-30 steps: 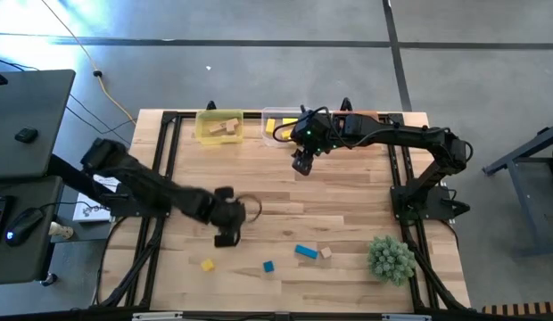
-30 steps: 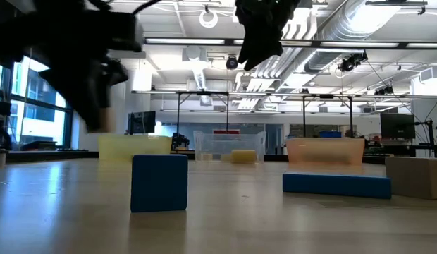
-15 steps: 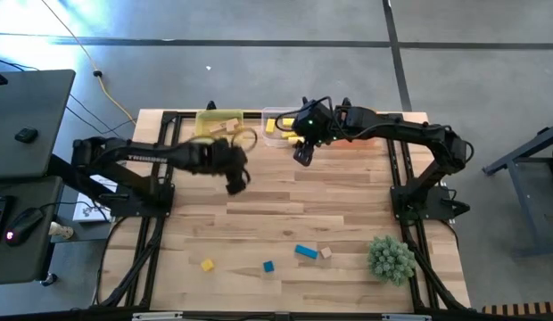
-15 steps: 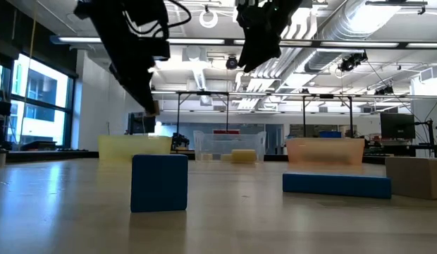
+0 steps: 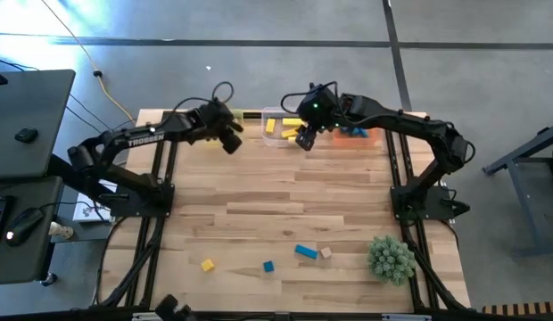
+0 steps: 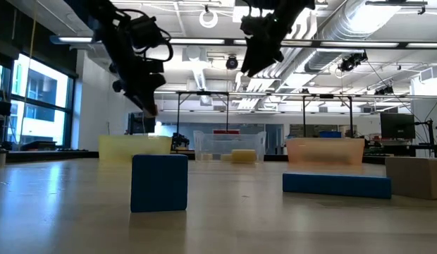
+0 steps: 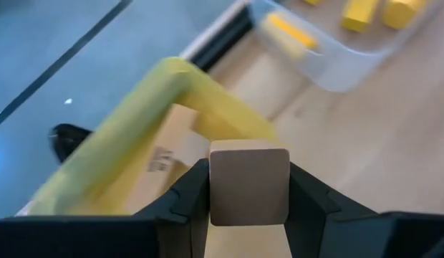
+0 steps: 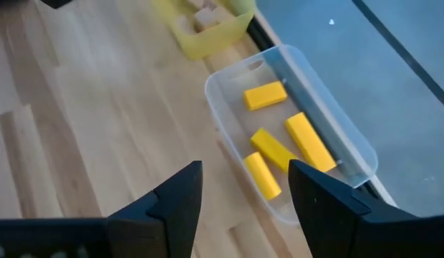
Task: Sort & place blocks by color
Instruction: Put the left brown block into the yellow bin
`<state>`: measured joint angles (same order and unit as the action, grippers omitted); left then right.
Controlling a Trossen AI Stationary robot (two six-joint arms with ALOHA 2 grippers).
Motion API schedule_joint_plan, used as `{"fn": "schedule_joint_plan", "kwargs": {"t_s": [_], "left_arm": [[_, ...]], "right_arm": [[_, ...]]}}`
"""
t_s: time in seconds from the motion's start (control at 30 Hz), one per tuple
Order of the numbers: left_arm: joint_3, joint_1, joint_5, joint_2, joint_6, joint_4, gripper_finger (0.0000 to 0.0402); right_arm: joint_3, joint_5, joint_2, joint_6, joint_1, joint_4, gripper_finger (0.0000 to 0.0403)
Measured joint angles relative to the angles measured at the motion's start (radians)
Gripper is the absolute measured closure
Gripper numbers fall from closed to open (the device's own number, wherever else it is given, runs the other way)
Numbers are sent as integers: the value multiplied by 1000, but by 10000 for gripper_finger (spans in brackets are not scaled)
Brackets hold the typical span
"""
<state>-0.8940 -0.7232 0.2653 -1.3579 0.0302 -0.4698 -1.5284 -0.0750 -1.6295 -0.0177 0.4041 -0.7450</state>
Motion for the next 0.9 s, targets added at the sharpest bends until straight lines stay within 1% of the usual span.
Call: {"fn": "schedule_joint_plan", "kwargs": {"t_s": [0.3,0.5,0.7,0.9], "left_arm": [[0,-140,-5,-8,0,15,288],[0,-210,-13,-75,19,25,288],[0,-246,-52,-150,24,63,287],[0,-259,-53,-183,38,124,283]], "right_arm": [[0,25,0,0,51,79,209],[0,26,0,0,70,108,209],[0,26,0,4,74,107,209],[0,39,0,-1,73,106,209]]}}
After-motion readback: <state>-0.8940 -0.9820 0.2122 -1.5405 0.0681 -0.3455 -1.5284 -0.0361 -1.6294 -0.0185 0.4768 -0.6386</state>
